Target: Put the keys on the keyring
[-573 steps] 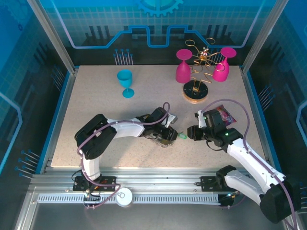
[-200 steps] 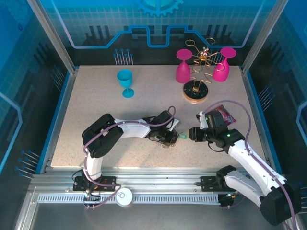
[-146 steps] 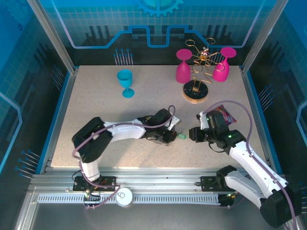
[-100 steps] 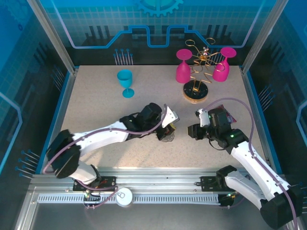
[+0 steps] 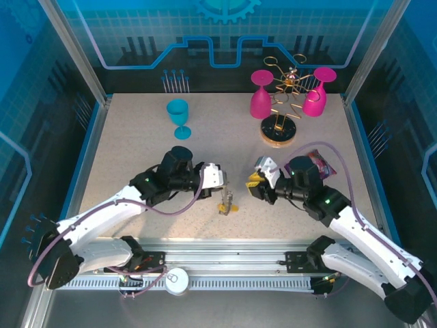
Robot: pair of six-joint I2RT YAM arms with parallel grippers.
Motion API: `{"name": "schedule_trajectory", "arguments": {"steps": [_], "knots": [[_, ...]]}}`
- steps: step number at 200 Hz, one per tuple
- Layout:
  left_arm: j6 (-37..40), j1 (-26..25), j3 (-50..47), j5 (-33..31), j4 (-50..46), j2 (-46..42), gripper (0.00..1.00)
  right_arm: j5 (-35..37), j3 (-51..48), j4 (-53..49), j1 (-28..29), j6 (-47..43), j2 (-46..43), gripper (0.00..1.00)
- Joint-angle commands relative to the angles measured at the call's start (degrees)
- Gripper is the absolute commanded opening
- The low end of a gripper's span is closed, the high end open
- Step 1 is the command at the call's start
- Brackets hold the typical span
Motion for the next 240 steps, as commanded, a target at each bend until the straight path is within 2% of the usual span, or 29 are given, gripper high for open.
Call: {"name": "schedule_trajectory", "arguments": {"steps": [1, 36, 76, 119, 207, 223, 240], "knots": [[3.58, 0.97, -2.79, 4.71, 3.84, -2.58, 0.0, -2.61, -3.54, 10.92, 1.75, -10.3, -0.75, 0.26], [2.67, 2.1, -4.87, 9.15, 6.32, -3.32, 0.0, -4.59, -2.46, 13.39, 3.89, -15.09, 2.95, 0.25], [1.11, 2.53, -6.01, 11.2, 8.97, -2.84, 0.0, -4.17, -0.79, 12.93, 7.07, -19.11, 6.74, 0.26], [0.05, 2.61, -6.44, 12.74, 10.07, -2.8, 0.0, -0.89, -0.21, 13.84, 8.24, -19.71, 8.76, 0.26], [-0.64, 2.74, -6.0, 14.02, 9.91, -2.17, 0.0, -2.46, 0.11, 17.03, 9.38, -19.17, 10.55, 0.21], [-1.46, 2.72, -5.65, 12.37, 9.69, -1.93, 0.0, 0.36, 0.19, 16.34, 9.5, -18.55, 10.4, 0.23], [-3.87, 2.7, -4.52, 8.67, 8.58, -1.74, 0.0, 8.08, -0.22, 14.39, 9.59, -16.63, 8.82, 0.3]]}}
